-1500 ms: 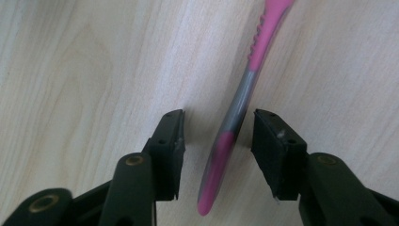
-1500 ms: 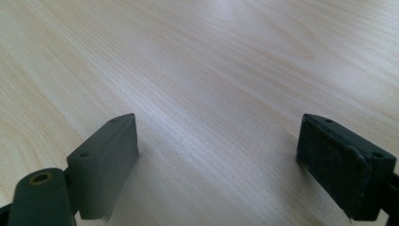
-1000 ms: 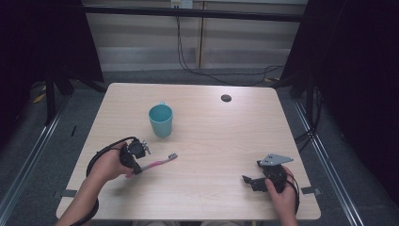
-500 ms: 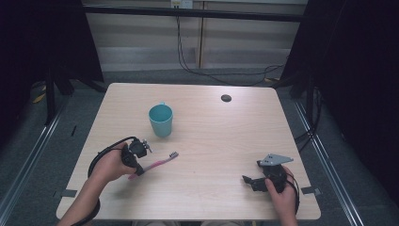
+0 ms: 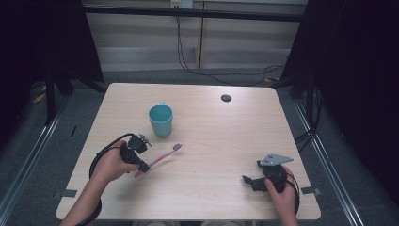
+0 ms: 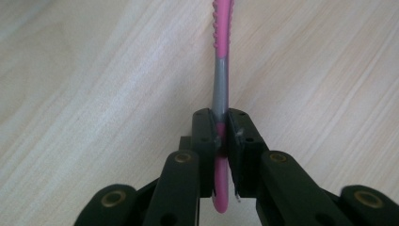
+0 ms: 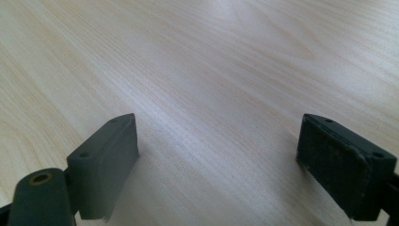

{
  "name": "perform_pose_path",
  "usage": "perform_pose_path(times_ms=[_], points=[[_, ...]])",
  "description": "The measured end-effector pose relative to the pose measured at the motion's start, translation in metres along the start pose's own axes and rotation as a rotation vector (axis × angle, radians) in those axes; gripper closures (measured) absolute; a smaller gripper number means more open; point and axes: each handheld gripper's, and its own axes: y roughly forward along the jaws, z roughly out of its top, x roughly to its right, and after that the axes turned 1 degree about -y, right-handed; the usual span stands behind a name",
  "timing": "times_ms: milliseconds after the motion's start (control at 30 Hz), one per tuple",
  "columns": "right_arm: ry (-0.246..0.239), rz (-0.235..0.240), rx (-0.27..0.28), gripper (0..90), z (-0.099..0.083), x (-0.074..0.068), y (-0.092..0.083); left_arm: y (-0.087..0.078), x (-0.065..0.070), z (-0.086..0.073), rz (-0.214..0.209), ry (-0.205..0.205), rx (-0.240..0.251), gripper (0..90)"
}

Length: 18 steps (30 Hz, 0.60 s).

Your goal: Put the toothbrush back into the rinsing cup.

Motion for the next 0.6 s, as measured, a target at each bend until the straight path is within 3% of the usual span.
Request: perform_pose_path(times_ms=[433, 600], points=[[0.0, 0.0, 0.0, 12.7, 0.0, 0.0, 0.0, -0.011, 0.0, -0.002, -0.015, -0.038, 0.127, 82.2], [0.0, 0.0, 0.0, 12.7, 0.0, 0.0, 0.0, -0.007, 0.0, -0.002, -0.006, -0.031, 0.1, 82.2]])
